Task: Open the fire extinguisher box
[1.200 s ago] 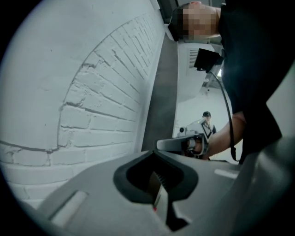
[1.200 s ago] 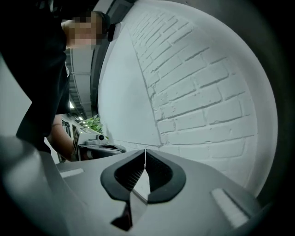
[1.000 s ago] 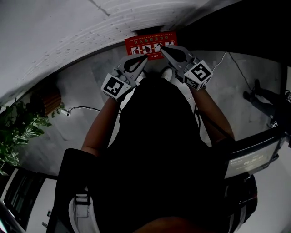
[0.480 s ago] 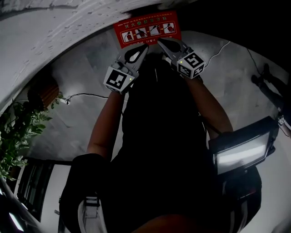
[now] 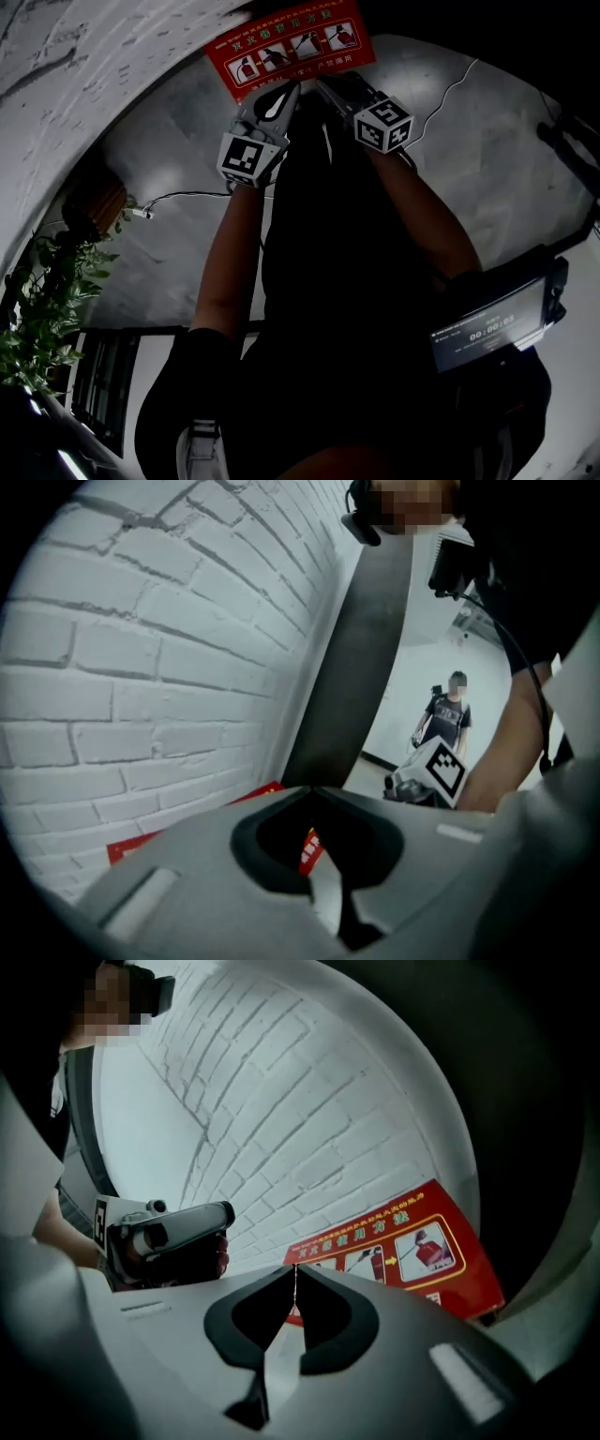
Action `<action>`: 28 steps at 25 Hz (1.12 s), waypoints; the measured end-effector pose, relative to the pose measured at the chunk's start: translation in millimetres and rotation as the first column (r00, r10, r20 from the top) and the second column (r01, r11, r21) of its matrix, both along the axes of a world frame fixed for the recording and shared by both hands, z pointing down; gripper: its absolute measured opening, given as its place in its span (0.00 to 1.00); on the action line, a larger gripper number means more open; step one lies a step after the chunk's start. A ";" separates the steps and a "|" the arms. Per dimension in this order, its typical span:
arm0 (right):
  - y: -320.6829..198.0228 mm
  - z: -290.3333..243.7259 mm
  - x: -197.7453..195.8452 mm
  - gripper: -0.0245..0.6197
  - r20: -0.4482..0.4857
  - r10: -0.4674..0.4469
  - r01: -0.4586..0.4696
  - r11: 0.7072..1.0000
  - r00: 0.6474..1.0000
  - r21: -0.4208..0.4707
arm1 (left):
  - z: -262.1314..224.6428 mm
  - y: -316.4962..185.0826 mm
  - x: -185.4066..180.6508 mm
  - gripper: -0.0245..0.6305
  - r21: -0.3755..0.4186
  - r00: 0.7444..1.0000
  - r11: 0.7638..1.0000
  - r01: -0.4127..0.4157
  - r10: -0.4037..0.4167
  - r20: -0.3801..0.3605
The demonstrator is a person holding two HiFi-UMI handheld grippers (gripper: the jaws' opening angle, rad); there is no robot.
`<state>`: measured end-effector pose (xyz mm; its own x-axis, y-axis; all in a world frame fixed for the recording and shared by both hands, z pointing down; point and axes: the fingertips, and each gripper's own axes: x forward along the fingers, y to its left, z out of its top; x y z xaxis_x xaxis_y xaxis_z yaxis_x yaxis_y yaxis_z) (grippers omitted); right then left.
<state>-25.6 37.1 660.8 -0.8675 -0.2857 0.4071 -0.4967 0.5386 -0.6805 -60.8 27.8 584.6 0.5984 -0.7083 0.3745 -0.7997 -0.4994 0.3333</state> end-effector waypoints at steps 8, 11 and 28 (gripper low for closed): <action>14.7 61.1 13.9 0.15 -0.031 0.074 -0.079 0.967 0.997 -0.243 | 30.7 0.9 4.5 0.04 -0.040 1.000 0.999 -0.003 0.002 -0.009; 26.1 91.0 16.6 0.23 -0.002 0.099 -0.092 0.920 0.995 -0.380 | 36.6 2.0 5.0 0.04 -0.054 1.000 0.999 -0.001 0.000 -0.011; 13.3 134.1 1.5 0.26 0.066 0.170 -0.108 0.835 0.983 -0.540 | 51.6 8.1 2.7 0.04 -0.080 1.000 0.997 -0.024 0.022 -0.014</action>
<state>-24.1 50.4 794.9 -0.8819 -0.1730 0.4385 -0.4466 0.0089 -0.8947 -58.1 35.9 636.2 0.6194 -0.6624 0.4213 -0.7836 -0.4889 0.3834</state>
